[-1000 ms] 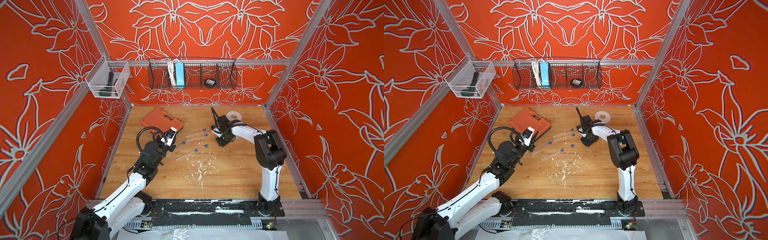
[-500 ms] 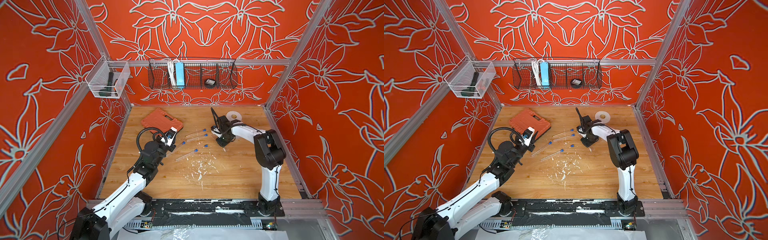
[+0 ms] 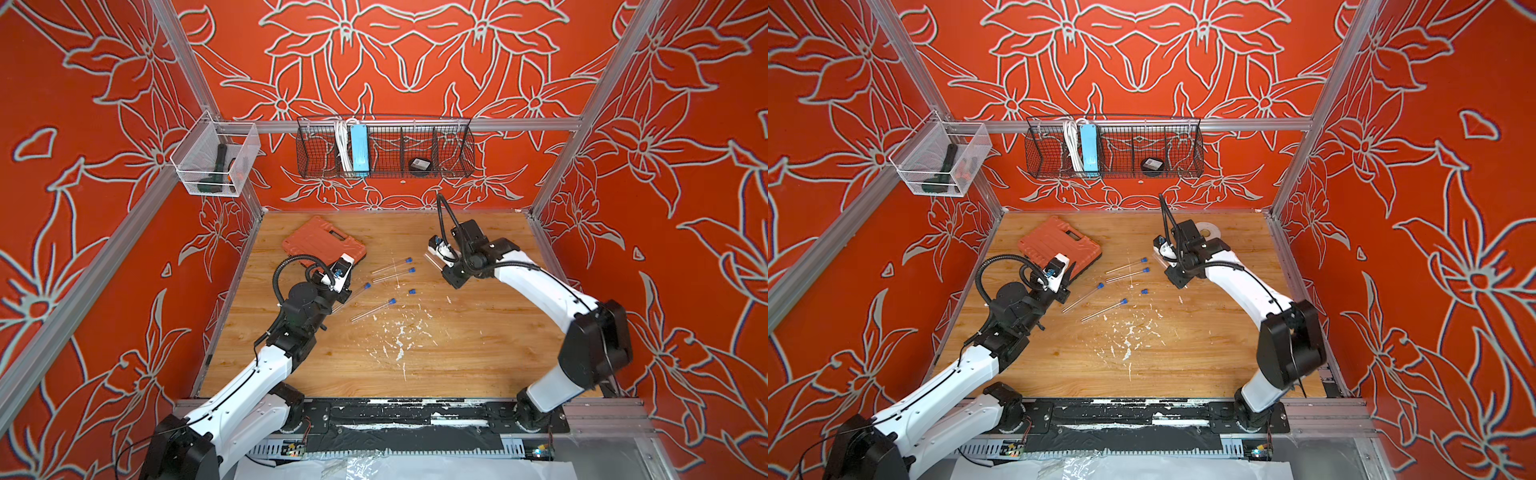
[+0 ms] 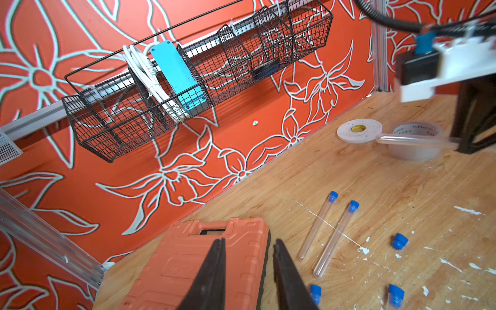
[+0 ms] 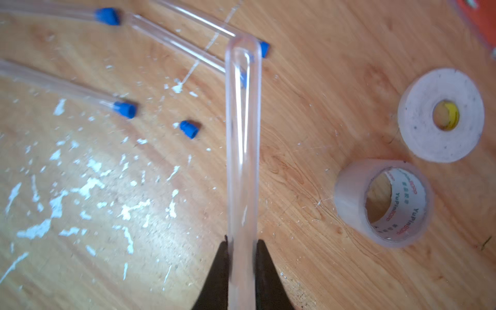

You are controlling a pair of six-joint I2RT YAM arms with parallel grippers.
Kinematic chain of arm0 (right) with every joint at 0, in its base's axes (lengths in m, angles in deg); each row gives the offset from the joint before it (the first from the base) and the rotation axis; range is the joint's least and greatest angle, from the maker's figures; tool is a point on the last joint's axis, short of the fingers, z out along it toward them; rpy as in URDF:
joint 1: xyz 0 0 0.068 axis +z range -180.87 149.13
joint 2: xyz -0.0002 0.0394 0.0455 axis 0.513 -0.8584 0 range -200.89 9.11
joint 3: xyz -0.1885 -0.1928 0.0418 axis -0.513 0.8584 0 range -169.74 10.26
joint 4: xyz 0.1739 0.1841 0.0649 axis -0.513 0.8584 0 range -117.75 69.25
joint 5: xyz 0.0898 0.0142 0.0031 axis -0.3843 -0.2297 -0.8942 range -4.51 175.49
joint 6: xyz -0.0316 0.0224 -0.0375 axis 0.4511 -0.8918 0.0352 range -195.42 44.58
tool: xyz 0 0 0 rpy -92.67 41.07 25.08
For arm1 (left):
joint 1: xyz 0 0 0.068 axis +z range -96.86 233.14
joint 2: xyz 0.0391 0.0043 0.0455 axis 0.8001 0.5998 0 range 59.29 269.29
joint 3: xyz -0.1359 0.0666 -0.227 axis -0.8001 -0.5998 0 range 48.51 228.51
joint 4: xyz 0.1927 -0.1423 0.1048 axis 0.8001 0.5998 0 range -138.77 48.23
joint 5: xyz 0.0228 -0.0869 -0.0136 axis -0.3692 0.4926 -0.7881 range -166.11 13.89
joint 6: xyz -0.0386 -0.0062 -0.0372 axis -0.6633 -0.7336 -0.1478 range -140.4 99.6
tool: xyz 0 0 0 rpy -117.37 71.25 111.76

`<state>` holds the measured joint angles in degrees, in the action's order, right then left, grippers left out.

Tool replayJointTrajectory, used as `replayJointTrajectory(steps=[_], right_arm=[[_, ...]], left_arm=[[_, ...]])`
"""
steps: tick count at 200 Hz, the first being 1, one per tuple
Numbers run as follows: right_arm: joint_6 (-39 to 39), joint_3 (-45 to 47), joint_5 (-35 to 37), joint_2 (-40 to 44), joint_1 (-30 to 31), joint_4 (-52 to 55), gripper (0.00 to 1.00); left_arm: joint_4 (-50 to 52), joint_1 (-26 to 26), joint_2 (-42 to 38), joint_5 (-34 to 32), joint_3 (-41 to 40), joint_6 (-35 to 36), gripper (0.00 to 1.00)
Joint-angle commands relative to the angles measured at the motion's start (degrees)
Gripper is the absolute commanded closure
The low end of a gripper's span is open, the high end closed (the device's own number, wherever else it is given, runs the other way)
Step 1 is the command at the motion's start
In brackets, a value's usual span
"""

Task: Insert stoppers into test tubes
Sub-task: Pick up the test tube at the center of the board, then place the test tube at the center of the board.

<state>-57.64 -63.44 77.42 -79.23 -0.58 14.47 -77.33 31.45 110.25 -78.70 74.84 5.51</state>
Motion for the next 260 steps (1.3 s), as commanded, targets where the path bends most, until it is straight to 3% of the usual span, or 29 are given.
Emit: replayJointTrajectory(steps=[1,30,80,150,221,260], right_arm=[[12.1,5.8,-2.8,2.7,5.5,1.5,0.93],[24.7,11.1,-6.2,5.1,13.3,0.6,0.93],[31.8,8.1,-8.8,-3.5,19.0,-1.3,0.93],[34.3,-0.7,-8.1,-18.4,21.2,2.6,0.93],[33.5,-3.9,-6.2,-23.6,21.6,5.2,0.89],[33.0,-3.8,-6.0,-24.5,21.6,4.7,0.81]], left_arm=[[-2.5,0.3,-0.8,-1.7,-0.7,0.2,0.73],[-2.8,0.3,-1.5,-3.0,-0.9,0.9,0.73],[-2.7,0.2,-3.4,-6.0,-1.0,4.1,0.75],[-3.7,0.2,-4.2,-7.2,-2.5,5.7,0.75],[-4.1,0.3,-3.5,-7.6,-2.4,6.3,0.75],[-4.1,0.2,-3.2,-7.7,-2.4,6.3,0.75]])
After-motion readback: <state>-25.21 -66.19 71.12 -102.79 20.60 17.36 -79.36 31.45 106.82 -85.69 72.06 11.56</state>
